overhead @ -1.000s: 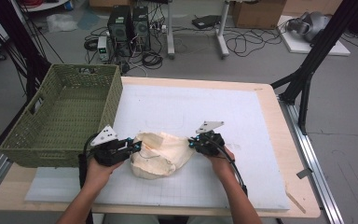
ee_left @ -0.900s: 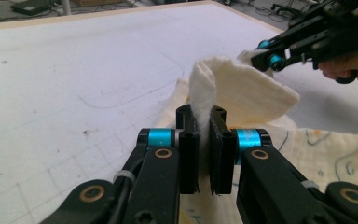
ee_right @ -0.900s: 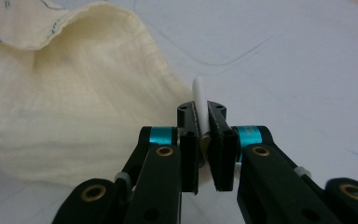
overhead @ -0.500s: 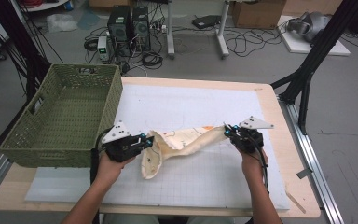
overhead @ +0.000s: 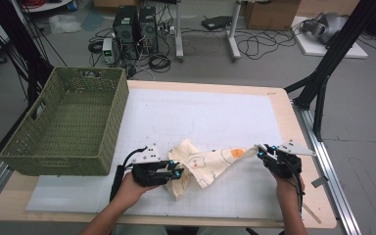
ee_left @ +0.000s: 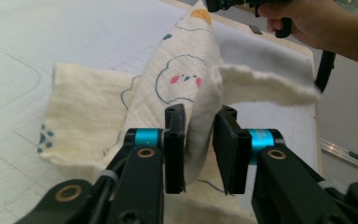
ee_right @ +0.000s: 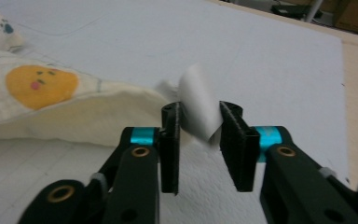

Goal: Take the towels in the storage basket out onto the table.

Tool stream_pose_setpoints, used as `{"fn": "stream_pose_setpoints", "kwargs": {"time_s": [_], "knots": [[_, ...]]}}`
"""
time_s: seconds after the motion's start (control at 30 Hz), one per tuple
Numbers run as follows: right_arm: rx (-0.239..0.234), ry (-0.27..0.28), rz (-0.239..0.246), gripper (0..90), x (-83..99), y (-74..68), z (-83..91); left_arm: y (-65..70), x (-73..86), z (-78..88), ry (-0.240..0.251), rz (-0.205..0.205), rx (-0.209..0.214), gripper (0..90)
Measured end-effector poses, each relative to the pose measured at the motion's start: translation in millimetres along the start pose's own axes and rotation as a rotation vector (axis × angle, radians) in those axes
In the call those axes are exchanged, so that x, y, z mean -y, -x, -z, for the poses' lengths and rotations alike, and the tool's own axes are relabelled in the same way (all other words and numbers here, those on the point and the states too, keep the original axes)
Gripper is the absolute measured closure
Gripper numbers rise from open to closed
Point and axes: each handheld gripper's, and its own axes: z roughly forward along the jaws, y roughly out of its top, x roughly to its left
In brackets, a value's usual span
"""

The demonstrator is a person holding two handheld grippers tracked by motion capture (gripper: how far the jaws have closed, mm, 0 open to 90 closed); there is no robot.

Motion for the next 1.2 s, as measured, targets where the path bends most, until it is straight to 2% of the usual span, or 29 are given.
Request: {"fn": "stream_pose_setpoints", "kwargs": {"time_s": [0.07, 0.1, 0.17, 0.23, 0.33, 0.47, 0.53, 0.63, 0.7, 0.73, 0.77, 0.8, 0.9, 1.0, 1.1, 1.2], "knots": [[0.019, 0.027, -0.026, 62.8, -0.4, 4.3, 7.5, -1.2, 0.9, 1.6, -0.001, 0.03, 0.004, 59.3], [0.03, 0.05, -0.032, 61.1, -3.0, 5.3, 11.5, -2.1, 1.3, 3.7, 0.001, 0.03, 0.001, 55.1], [0.025, 0.083, -0.042, 56.0, -9.9, 3.2, 16.5, -4.4, 1.6, 8.9, 0.013, 0.039, -0.011, 47.5], [0.001, 0.088, -0.028, 51.2, -16.9, -4.2, 14.0, -7.4, 1.2, 14.8, 0.033, 0.041, -0.025, 42.3], [-0.057, 0.065, 0.015, 44.9, -24.6, -22.2, -0.2, -13.3, -0.7, 24.6, 0.072, 0.059, -0.062, 38.8], [-0.194, 0.005, 0.055, 42.4, -30.5, -53.2, -32.4, -24.9, -3.3, 31.6, 0.097, 0.077, -0.124, 38.7], [-0.262, -0.047, 0.075, 44.9, -30.3, -66.1, -47.0, -31.4, -4.4, 30.8, 0.096, 0.088, -0.158, 38.9], [-0.329, -0.116, 0.1, 53.5, -25.7, -79.8, -62.0, -38.9, -6.6, 26.5, 0.09, 0.095, -0.194, 39.3], [-0.335, -0.165, 0.14, 67.5, -22.4, -85.5, -66.8, -42.7, -7.7, 21.5, 0.095, 0.1, -0.22, 39.4], [-0.335, -0.185, 0.162, 77.9, -20.2, -87.6, -68.3, -44.0, -7.7, 20.0, 0.094, 0.103, -0.223, 39.5], [-0.338, -0.191, 0.172, 83.8, -19.0, -88.5, -68.2, -45.6, -8.1, 17.7, 0.087, 0.104, -0.232, 39.9], [-0.337, -0.178, 0.178, 87.4, -18.0, -88.5, -66.2, -46.4, -9.3, 16.0, 0.078, 0.106, -0.232, 39.9], [-0.357, -0.15, 0.157, 88.1, -19.1, -84.1, -58.9, -47.7, -14.2, 13.4, 0.085, 0.103, -0.238, 40.5], [-0.358, -0.131, 0.169, 88.3, -19.7, -80.9, -48.2, -50.3, -21.9, 10.0, 0.087, 0.1, -0.242, 40.5], [-0.362, -0.099, 0.173, 88.4, -19.0, -78.3, -31.1, -54.7, -27.7, 4.6, 0.083, 0.103, -0.251, 40.9], [-0.392, -0.074, 0.179, 88.4, -16.3, -75.9, -12.1, -58.4, -32.7, -5.2, 0.076, 0.116, -0.251, 40.9]]}}
